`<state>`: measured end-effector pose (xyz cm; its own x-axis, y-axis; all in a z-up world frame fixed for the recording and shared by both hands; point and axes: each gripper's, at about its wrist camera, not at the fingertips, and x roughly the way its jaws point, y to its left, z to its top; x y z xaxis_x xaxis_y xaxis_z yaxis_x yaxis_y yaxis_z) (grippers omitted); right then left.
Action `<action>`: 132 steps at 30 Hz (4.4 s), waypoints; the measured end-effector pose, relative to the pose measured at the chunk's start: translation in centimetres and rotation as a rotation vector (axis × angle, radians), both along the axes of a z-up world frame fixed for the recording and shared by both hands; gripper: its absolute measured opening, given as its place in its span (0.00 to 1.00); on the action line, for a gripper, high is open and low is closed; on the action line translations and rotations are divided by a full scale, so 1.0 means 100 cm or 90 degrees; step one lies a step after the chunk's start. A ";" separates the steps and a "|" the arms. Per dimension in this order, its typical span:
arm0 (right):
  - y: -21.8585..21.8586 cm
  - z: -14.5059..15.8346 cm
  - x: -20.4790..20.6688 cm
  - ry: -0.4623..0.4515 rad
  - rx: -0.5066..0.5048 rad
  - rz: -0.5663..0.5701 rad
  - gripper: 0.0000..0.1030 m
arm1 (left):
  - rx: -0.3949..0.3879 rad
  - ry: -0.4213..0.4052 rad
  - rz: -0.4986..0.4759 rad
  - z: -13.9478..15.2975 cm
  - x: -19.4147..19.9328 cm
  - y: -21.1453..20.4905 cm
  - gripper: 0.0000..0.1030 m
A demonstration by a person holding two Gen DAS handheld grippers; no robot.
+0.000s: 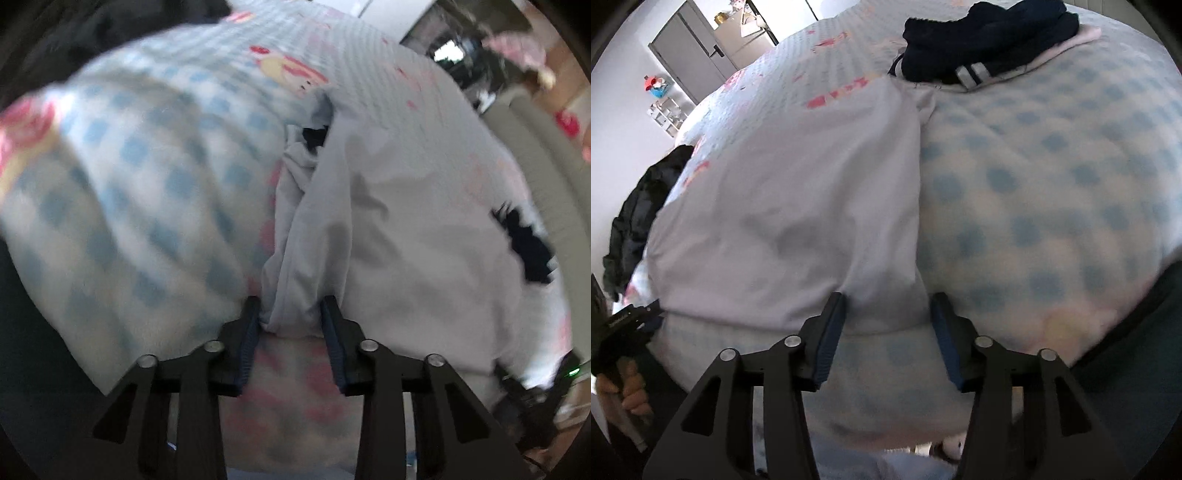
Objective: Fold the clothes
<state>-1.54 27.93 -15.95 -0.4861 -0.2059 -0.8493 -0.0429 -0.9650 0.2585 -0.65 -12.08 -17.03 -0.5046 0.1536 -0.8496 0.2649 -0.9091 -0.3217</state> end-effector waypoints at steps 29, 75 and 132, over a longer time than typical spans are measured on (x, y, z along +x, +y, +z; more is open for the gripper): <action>0.018 0.052 0.001 0.077 0.037 -0.034 0.17 | -0.104 0.049 -0.070 0.075 0.018 -0.001 0.35; -0.039 0.015 -0.126 0.021 0.067 0.116 0.18 | -0.098 0.050 -0.036 0.015 -0.118 0.003 0.18; 0.016 -0.005 -0.026 -0.037 -0.085 -0.003 0.66 | -0.008 0.066 -0.179 0.011 -0.017 0.056 0.44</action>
<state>-4.19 29.57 -16.48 -0.4384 -0.3165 -0.8412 -0.0660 -0.9221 0.3813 -2.34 -6.48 -15.90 -0.5282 0.2890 -0.7984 -0.0320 -0.9464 -0.3214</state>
